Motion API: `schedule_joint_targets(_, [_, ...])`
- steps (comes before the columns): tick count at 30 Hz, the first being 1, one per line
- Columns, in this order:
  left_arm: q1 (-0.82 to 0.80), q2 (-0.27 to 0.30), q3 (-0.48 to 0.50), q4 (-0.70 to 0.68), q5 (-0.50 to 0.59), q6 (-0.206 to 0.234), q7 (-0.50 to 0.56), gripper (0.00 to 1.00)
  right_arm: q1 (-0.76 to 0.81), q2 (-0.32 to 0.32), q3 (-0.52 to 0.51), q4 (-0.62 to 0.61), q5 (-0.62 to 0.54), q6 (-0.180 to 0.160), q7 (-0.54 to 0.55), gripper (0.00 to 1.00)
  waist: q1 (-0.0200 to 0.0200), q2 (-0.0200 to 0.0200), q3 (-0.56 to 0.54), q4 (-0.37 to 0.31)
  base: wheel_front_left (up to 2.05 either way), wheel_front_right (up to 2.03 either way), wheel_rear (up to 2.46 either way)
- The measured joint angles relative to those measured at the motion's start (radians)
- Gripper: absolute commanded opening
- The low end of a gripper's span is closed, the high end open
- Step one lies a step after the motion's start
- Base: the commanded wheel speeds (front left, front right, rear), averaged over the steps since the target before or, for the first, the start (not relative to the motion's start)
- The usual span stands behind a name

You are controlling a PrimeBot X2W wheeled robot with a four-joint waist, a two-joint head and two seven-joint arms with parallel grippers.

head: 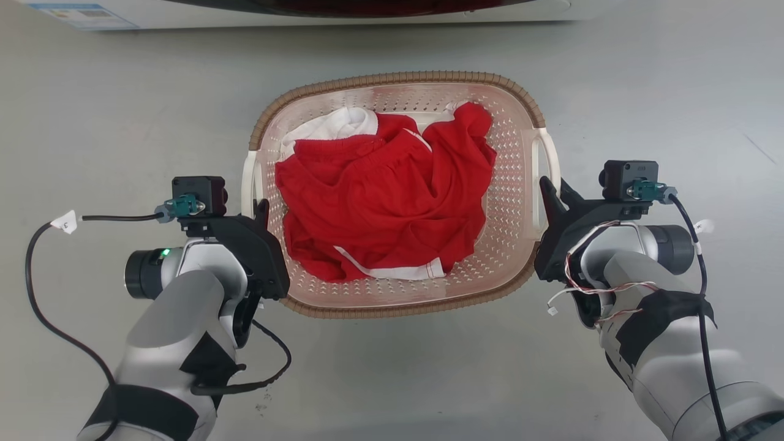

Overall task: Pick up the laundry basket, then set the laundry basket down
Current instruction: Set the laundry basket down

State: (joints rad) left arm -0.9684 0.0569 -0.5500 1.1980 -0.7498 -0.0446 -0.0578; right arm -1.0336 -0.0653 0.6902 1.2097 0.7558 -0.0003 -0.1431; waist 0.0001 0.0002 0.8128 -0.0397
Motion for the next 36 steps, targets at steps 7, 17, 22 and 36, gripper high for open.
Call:
schedule_joint_targets(7, [-0.007,-0.006,-0.002,0.018,0.005,-0.001,-0.025,0.00,-0.002,0.001,0.001,0.011,-0.003,0.000,-0.019,0.00,0.0000,0.0000,0.015,0.007,0.00,0.00,0.00])
schedule_joint_targets(17, [-0.015,0.001,0.000,0.036,0.004,-0.010,-0.051,1.00,-0.018,-0.010,-0.003,0.025,-0.003,-0.002,-0.041,1.00,-0.0002,-0.0002,0.021,0.010,0.00,0.00,0.00])
schedule_joint_targets(22, [-0.016,-0.004,0.000,0.044,0.004,-0.016,-0.065,1.00,-0.019,-0.010,-0.002,0.030,-0.003,0.001,-0.052,1.00,-0.0001,-0.0002,0.017,0.013,0.00,0.00,0.00])
schedule_joint_targets(36, [0.019,-0.017,-0.002,0.068,-0.005,-0.017,-0.072,1.00,0.024,-0.004,0.010,0.048,-0.001,0.018,-0.057,1.00,-0.0002,-0.0002,-0.076,0.022,0.00,0.00,0.00])
